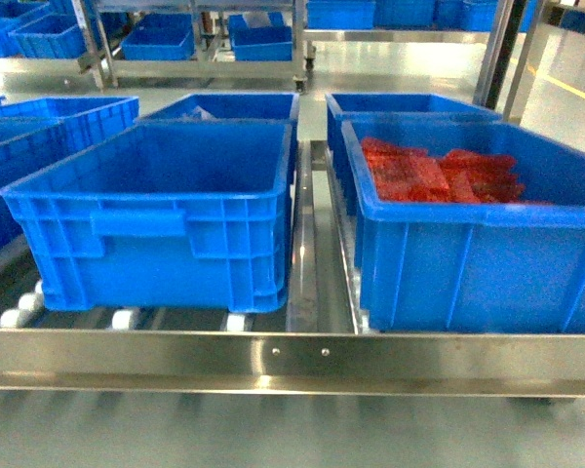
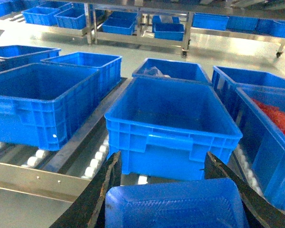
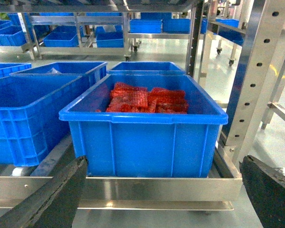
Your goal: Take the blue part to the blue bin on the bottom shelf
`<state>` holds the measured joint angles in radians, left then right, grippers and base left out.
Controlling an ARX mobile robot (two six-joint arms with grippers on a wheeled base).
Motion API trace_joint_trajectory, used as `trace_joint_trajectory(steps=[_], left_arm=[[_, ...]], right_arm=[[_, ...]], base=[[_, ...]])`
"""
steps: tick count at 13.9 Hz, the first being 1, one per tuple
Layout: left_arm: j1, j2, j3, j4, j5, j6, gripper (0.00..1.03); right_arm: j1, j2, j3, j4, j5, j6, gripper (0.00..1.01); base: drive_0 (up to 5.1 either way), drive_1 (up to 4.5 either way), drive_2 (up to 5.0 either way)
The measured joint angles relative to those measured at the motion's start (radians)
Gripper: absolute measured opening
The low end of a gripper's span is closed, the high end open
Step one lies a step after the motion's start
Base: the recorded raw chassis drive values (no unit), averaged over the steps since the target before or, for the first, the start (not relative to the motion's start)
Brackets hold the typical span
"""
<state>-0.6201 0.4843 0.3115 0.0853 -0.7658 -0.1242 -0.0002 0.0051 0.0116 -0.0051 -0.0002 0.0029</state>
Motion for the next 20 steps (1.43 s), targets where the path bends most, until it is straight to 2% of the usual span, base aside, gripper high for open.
trace_joint_trajectory(steps=[9, 20], left_arm=[[0.000, 0.000, -0.003, -0.002, 0.000, 0.000, 0.43], [0.000, 0.000, -0.003, 0.001, -0.001, 0.000, 0.43]], right_arm=[[0.000, 0.000, 0.000, -0.001, 0.000, 0.000, 0.98], [0.000, 0.000, 0.000, -0.001, 0.000, 0.000, 0.98]], base=[[0.0, 0.00, 0.0], [0.0, 4.28, -4.3]])
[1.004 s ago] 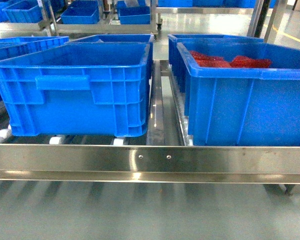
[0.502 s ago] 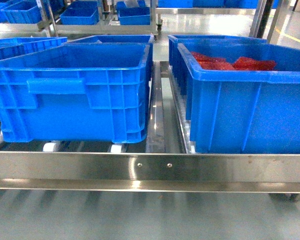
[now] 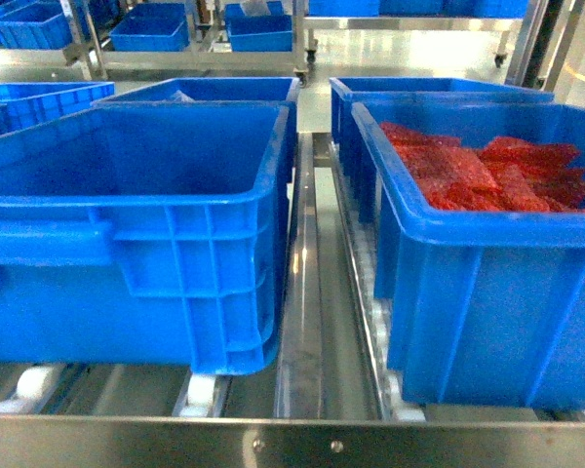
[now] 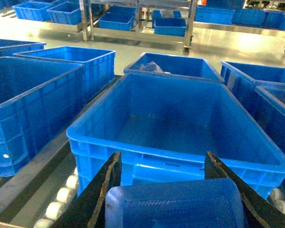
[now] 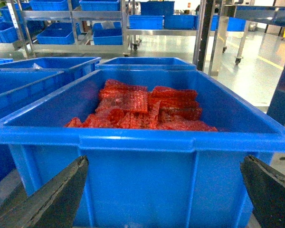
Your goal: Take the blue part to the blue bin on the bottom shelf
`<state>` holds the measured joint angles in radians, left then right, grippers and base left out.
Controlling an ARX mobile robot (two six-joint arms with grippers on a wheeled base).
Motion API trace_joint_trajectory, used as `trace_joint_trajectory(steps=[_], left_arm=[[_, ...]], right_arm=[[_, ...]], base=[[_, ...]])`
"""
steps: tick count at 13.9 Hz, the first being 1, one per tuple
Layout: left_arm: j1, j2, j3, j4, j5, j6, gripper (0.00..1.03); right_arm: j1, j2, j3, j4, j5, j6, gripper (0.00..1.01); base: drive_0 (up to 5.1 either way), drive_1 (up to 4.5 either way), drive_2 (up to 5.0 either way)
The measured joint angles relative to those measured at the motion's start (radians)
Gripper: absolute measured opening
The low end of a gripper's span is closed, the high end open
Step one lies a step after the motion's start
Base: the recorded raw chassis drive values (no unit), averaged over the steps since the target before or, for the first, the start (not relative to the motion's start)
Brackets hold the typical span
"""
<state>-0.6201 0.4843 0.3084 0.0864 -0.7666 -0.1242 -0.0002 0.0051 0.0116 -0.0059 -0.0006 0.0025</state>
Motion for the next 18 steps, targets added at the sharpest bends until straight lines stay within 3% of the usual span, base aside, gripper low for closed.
trace_joint_trajectory(steps=[4, 18], left_arm=[[0.000, 0.000, 0.000, 0.000, 0.000, 0.000, 0.43], [0.000, 0.004, 0.000, -0.002, 0.001, 0.000, 0.43]], right_arm=[[0.000, 0.000, 0.000, 0.001, 0.000, 0.000, 0.98], [0.000, 0.000, 0.000, 0.000, 0.000, 0.000, 0.98]], base=[[0.0, 4.27, -4.2], [0.0, 0.00, 0.0]])
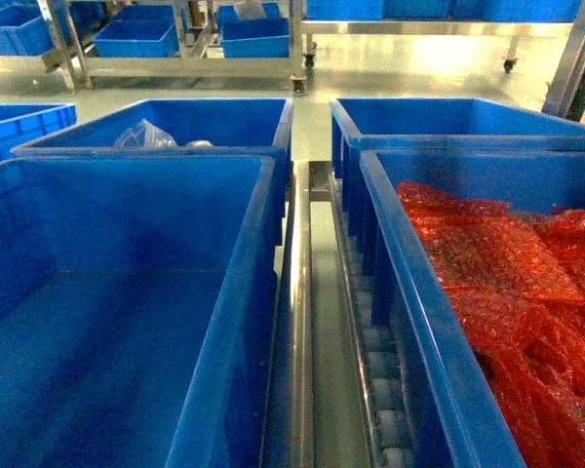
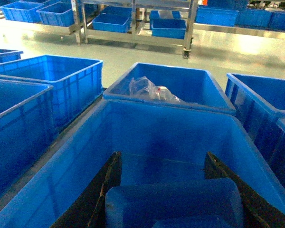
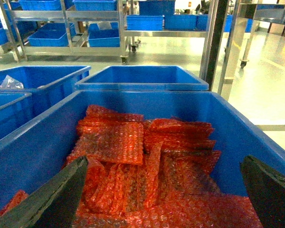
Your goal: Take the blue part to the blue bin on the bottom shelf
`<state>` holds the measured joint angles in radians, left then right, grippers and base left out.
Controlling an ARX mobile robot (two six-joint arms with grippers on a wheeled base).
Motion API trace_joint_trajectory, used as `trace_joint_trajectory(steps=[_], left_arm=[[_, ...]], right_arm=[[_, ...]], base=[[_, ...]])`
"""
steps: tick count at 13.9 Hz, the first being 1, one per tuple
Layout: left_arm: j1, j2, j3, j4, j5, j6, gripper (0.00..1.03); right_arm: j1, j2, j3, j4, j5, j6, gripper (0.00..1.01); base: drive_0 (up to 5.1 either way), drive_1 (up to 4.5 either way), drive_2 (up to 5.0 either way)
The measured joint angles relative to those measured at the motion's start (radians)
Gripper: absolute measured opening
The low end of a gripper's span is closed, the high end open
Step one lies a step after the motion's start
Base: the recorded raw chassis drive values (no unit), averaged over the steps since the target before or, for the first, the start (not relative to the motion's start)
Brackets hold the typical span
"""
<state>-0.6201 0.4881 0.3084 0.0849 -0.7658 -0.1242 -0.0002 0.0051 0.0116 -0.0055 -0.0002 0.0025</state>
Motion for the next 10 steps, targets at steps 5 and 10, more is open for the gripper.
trace_joint_trajectory(steps=[5, 10], left_arm=[[0.000, 0.000, 0.000, 0.000, 0.000, 0.000, 0.43], [0.000, 0.000, 0.000, 0.000, 0.000, 0.000, 0.43]], right_arm=[[0.000, 0.000, 0.000, 0.000, 0.000, 0.000, 0.98], [0.000, 0.000, 0.000, 0.000, 0.000, 0.000, 0.98]], base=[[0.0, 0.00, 0.0], [0.0, 0.00, 0.0]])
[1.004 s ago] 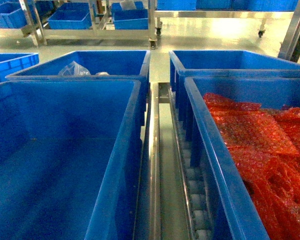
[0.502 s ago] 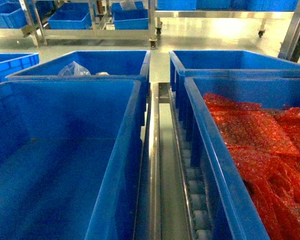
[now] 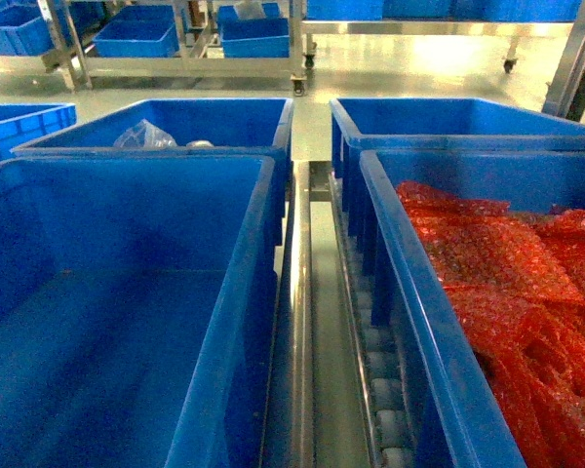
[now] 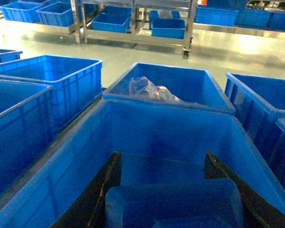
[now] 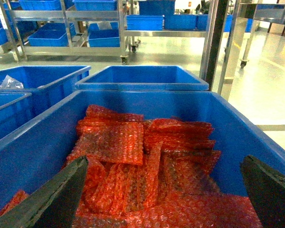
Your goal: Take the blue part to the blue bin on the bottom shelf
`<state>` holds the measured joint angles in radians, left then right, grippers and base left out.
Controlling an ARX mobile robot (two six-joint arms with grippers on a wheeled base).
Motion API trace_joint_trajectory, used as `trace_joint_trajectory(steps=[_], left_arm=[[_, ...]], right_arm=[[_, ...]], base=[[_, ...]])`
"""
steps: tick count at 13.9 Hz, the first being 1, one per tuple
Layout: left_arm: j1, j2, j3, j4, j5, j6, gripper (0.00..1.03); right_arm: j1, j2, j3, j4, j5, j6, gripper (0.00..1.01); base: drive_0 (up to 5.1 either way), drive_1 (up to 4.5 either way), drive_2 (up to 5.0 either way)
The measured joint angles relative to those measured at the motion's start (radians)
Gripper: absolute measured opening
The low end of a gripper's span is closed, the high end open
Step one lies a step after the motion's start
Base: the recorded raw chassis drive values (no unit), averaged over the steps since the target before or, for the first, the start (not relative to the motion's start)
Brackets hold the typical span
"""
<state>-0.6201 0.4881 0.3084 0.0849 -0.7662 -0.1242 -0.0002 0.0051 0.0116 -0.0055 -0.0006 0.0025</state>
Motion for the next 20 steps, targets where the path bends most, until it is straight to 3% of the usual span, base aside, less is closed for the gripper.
trace_joint_trajectory(steps=[17, 18, 19, 20], left_arm=[[0.000, 0.000, 0.000, 0.000, 0.000, 0.000, 0.43], [-0.034, 0.032, 0.014, -0.050, -0.097, 0.000, 0.43], [-0.040, 0.069, 0.016, -0.017, -0.115, 0.000, 0.43], [-0.015, 0.154, 0.022, 0.056, -0.075, -0.003, 0.43]], right_arm=[[0.000, 0.000, 0.000, 0.000, 0.000, 0.000, 0.98], [0.000, 0.000, 0.000, 0.000, 0.000, 0.000, 0.98], [0.000, 0.000, 0.000, 0.000, 0.000, 0.000, 0.98], [0.000, 0.000, 0.000, 0.000, 0.000, 0.000, 0.98]], base=[[0.0, 0.00, 0.0], [0.0, 0.00, 0.0], [0.0, 0.00, 0.0], [0.0, 0.00, 0.0]])
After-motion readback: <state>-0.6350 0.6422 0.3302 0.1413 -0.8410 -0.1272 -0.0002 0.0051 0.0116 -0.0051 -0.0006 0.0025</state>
